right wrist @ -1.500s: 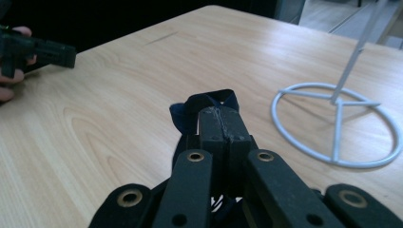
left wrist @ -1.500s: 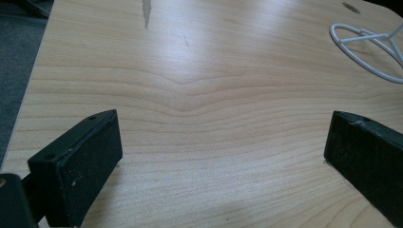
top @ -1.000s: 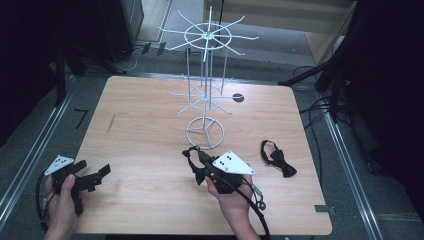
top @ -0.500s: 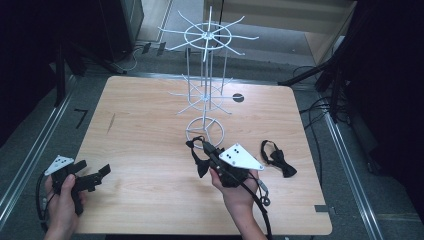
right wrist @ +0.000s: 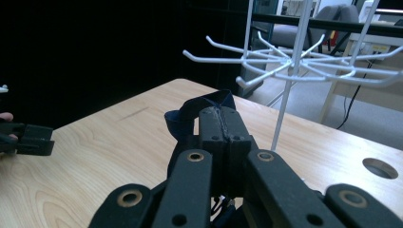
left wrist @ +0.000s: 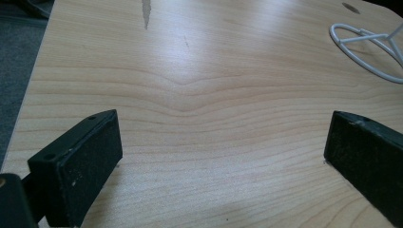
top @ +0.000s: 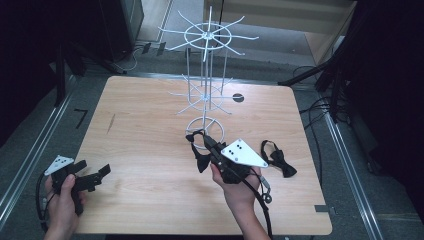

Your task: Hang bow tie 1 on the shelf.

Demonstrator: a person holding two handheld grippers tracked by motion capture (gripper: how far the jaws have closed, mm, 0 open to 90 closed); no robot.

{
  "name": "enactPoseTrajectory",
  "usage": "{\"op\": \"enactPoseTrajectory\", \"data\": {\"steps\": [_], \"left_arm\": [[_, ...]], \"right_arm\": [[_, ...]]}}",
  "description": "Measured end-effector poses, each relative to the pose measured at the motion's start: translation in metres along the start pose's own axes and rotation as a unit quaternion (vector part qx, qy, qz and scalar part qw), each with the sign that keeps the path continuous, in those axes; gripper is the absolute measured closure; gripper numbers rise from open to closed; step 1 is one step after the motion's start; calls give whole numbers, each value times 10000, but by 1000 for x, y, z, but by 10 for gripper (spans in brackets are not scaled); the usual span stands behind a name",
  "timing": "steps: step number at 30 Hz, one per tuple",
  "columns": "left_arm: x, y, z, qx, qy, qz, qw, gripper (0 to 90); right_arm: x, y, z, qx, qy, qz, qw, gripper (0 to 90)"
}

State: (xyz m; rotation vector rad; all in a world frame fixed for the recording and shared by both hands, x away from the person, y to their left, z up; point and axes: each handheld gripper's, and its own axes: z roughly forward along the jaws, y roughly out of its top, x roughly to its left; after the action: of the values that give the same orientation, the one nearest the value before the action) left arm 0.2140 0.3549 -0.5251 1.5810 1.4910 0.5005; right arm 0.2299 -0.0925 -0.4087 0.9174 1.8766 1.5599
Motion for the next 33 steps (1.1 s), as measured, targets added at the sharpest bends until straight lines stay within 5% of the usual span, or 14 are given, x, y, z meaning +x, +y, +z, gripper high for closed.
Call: {"op": "enactPoseTrajectory", "data": {"steps": [33], "left_arm": [[0, 0, 0, -7, -4, -17, 10000, 0]], "right_arm": [[-9, 26, 1, -203, -58, 15, 9998, 900]]}}
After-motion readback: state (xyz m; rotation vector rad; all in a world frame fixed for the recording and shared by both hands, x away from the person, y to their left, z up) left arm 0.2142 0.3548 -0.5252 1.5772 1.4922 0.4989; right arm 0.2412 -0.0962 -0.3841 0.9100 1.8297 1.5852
